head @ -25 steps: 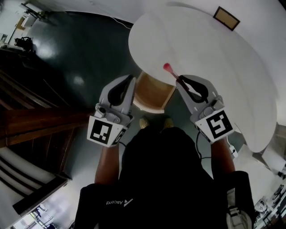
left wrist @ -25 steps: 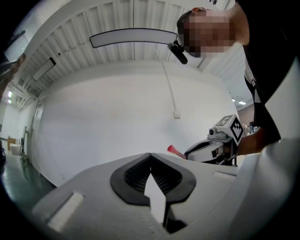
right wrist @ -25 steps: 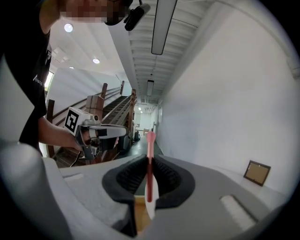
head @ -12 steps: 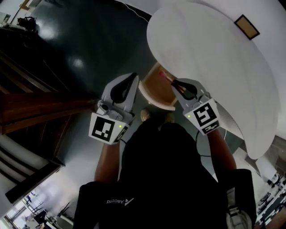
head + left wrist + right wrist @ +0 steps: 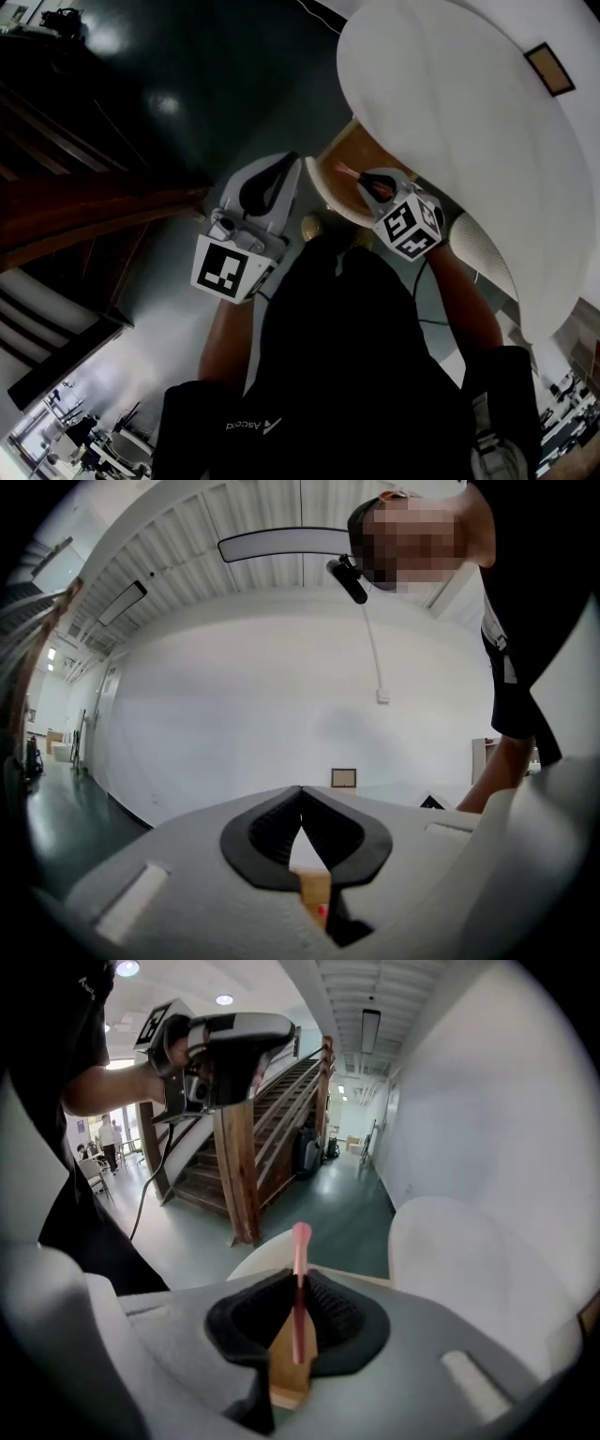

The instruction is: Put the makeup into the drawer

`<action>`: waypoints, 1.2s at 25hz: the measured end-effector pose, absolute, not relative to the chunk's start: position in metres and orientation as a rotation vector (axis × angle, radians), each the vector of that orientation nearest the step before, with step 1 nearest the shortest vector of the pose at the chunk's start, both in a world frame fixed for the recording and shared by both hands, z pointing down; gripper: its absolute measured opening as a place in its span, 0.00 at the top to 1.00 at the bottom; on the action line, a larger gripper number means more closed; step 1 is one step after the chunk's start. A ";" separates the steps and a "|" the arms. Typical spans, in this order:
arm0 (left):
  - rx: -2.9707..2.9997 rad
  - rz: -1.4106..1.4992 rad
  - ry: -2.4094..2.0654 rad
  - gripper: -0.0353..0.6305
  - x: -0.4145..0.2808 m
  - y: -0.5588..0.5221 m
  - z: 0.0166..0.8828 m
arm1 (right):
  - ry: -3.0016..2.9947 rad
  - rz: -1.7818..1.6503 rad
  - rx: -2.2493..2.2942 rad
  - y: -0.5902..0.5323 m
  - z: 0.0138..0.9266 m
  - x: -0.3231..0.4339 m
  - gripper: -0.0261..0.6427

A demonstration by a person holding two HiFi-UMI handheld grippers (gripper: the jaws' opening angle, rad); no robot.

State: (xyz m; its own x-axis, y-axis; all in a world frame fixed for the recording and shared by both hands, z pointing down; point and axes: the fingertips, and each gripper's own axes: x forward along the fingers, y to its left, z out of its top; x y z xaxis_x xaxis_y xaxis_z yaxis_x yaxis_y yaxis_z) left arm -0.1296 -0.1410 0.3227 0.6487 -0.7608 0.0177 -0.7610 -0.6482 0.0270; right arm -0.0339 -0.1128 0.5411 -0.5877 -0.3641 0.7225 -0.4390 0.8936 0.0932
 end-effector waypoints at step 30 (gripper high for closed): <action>2.645 0.186 -1.365 0.93 -0.195 -0.141 0.398 | -1.882 0.195 0.245 -0.139 0.752 -0.054 0.88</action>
